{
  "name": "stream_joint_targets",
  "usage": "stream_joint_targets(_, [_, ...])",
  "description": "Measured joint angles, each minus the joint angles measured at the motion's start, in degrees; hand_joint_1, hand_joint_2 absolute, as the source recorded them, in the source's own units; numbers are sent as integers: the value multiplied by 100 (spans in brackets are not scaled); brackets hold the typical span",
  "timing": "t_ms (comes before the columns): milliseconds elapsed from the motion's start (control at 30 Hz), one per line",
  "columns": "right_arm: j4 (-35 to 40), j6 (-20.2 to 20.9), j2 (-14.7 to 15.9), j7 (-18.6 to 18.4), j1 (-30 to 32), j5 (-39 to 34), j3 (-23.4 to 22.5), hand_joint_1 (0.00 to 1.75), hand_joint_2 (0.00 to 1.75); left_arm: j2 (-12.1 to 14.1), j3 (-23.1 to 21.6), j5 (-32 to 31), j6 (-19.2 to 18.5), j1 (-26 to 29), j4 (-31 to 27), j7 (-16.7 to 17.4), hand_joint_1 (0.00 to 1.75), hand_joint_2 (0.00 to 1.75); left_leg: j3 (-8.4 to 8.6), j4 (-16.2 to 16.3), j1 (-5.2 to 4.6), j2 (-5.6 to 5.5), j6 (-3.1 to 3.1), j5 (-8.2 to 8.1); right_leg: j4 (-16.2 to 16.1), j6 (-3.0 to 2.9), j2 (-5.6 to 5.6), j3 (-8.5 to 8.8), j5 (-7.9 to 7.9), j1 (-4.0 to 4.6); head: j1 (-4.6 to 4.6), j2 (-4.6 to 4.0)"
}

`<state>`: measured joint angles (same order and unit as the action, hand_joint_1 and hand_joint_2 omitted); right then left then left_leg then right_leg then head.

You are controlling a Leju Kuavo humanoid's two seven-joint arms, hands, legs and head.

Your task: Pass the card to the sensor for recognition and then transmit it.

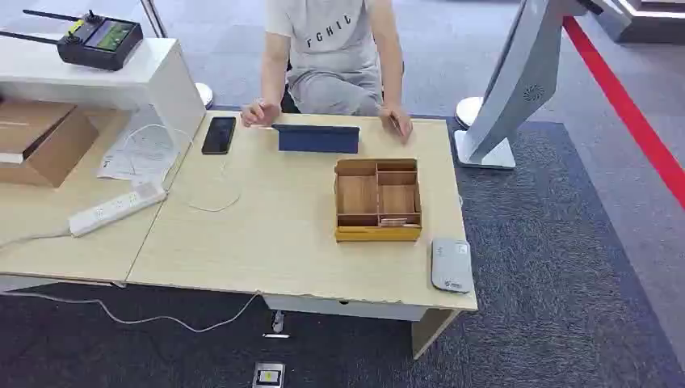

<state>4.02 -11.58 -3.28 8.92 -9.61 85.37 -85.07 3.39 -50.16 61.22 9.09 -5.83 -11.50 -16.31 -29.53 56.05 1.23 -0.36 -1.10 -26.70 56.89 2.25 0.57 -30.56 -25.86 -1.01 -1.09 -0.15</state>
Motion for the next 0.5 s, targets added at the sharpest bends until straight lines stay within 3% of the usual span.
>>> stream_joint_targets(67, [-2,-2,-24,162,-4,31,0,0,175,15,-4,-2,20,-18,0,22,0,175,1,0,0,1,0,0,0,0,0,0,0,0,0,0])
stream_joint_targets(100, [-2,-9,-37,197,-10,53,0,0,0,20,-4,-2,20,-23,0,31,0,175,1,0,1,1,0,0,0,-1,0,0,0,1,0,0])
stream_joint_targets(133, [-2,-24,-42,217,-16,57,0,0,0,22,-7,-2,20,-27,0,37,0,0,1,0,1,2,0,0,0,-1,0,0,0,1,0,0])
stream_joint_targets(300, [-2,-22,-50,188,-37,-219,-77,0,0,39,-15,107,-18,-24,0,57,0,0,0,0,1,0,0,0,0,0,0,0,0,1,0,0])
stream_joint_targets(500, [59,-66,22,-525,-6,-1024,-109,0,0,42,-15,352,-96,19,0,-13,0,0,-1,0,-4,0,1,-1,0,1,0,-1,0,-4,-2,0])
